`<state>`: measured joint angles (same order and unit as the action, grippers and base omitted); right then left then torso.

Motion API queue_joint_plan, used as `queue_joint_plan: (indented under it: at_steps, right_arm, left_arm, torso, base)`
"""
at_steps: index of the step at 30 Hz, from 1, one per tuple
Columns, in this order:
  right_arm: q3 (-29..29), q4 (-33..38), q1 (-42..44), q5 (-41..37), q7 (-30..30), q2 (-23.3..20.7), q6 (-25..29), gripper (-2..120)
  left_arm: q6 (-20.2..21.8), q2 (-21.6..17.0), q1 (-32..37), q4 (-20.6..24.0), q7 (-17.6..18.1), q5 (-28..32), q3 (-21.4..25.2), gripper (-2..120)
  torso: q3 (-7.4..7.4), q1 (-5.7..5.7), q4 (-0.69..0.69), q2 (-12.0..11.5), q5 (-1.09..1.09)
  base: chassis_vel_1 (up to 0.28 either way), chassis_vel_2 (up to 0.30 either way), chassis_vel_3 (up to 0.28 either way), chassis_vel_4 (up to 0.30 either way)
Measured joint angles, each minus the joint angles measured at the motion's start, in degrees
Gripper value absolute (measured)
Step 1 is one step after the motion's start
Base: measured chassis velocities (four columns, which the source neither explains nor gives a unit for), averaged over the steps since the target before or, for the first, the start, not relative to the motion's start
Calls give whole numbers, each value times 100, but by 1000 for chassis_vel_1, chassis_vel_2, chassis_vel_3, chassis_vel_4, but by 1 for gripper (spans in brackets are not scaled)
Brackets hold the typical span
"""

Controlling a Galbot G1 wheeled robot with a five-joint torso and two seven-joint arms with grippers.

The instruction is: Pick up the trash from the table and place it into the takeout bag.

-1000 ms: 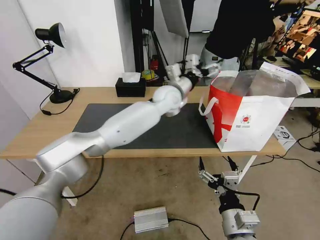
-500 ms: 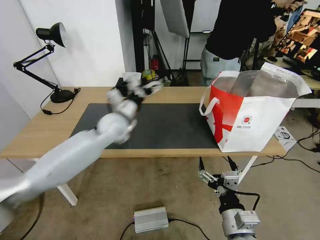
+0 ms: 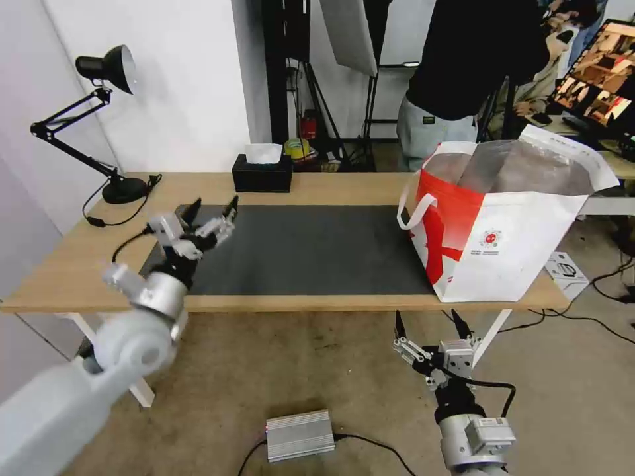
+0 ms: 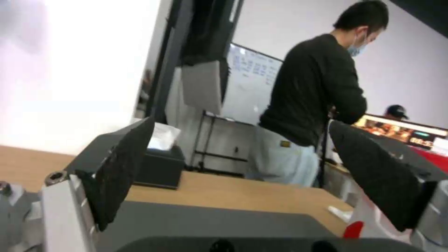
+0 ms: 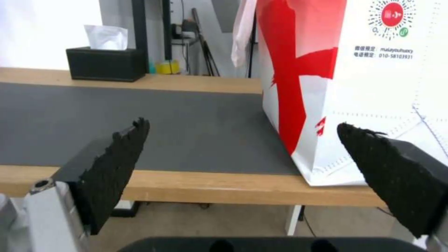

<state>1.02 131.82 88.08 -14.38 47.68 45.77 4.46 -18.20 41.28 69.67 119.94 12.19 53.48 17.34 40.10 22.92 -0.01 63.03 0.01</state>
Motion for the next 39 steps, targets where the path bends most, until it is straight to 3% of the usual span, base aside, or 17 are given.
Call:
queue_joint_plan:
  at_steps: [3,4,5,7,8,11,15,18,25,29,39]
  right_arm:
    - [0,0,0,0,-1,0,0,100]
    - [1,0,0,0,-1,1,0,100]
    - [1,0,0,0,-1,1,0,100]
    - [0,0,0,0,0,1,0,100]
    - [0,0,0,0,0,1,0,100]
    - [0,0,0,0,0,1,0,100]
    - [0,0,0,0,0,0,0,100]
    - [0,0,0,0,0,0,0,100]
    - [0,0,0,0,0,1,0,100]
    - [0,0,0,0,0,0,0,100]
    - [0,0,0,0,0,0,0,100]
  left_arm:
    - [-85,609,800,193,-42,-728,442,100]
    - [-194,1044,1194,242,-72,-1267,615,100]
    - [-194,1044,1194,242,-72,-1267,615,100]
    - [-400,1670,1684,245,-254,-1988,815,100]
    - [-400,1670,1684,245,-254,-1988,815,100]
    - [-556,2439,2290,371,-605,-2511,1067,100]
    - [-796,2801,2583,364,-711,-3005,1176,100]
    - [-1054,3280,2925,264,-795,-3736,1308,100]
    - [-1286,3720,3137,122,-786,-4380,1327,100]
    - [-1474,4147,3218,-183,-760,-4845,1129,100]
    - [-1482,4337,3217,-349,-592,-5142,1042,100]
  torso:
    - [-1,0,2,0,-1]
    - [0,-1,2,1,-1]
    - [0,-1,2,1,-1]
    - [0,-1,2,0,0]
    - [0,-1,2,0,0]
    - [0,-1,2,0,0]
    - [0,-1,1,1,0]
    - [0,-1,1,0,0]
    - [0,-1,1,0,1]
    - [0,0,1,0,-1]
    - [0,0,1,0,0]
  base:
    - [0,0,0,0]
    - [0,0,0,0]
    - [0,0,0,0]
    - [0,0,0,0]
    - [0,0,0,0]
    - [0,0,0,0]
    - [0,0,0,0]
    - [0,0,0,0]
    - [0,0,0,0]
    - [0,0,0,0]
    - [0,0,0,0]
